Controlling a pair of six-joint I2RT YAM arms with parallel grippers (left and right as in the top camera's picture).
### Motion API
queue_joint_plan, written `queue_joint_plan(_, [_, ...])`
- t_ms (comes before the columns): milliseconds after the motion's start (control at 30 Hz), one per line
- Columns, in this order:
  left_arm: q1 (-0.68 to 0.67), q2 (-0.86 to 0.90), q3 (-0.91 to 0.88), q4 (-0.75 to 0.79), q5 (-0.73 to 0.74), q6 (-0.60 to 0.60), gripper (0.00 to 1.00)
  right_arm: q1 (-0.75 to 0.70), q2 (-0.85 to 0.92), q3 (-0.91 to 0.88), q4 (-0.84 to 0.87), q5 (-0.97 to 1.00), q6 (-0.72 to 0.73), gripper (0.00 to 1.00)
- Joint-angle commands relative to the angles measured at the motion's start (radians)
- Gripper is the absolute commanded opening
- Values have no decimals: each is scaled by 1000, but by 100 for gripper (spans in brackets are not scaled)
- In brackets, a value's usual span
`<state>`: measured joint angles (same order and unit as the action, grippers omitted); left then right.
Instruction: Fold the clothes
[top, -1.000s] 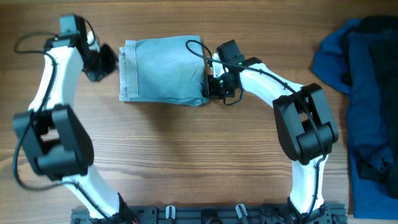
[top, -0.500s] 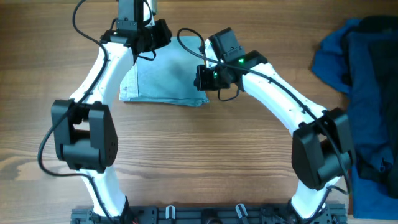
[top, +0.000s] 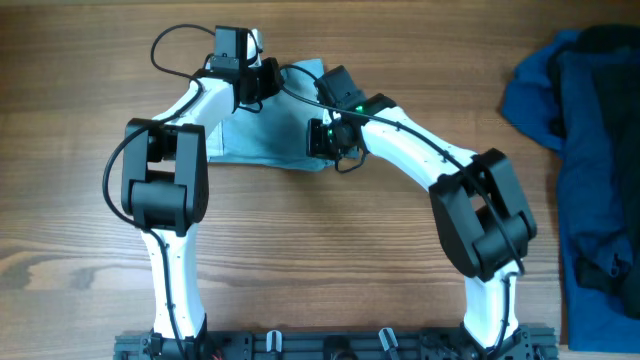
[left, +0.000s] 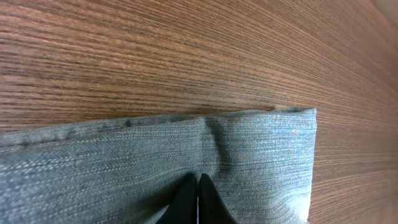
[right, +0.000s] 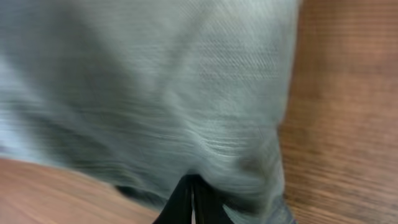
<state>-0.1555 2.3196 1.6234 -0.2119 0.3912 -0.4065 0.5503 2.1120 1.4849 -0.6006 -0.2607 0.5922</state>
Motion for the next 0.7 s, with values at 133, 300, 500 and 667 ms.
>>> queue_joint_plan(133, [3, 48, 2, 6, -37, -2, 4, -4, 89, -8, -125, 10, 89, 4])
queue_joint_plan(300, [3, -14, 53, 33, 38, -3, 4, -8, 89, -6, -117, -2, 84, 4])
queue_joint_plan(500, [14, -257, 87, -117, 28, -2, 6, -8, -71, 49, -115, 0, -27, 4])
queue_joint_plan(667, [73, -291, 87, -328, -136, -3, 9, -8, -214, 54, -32, 89, -69, 17])
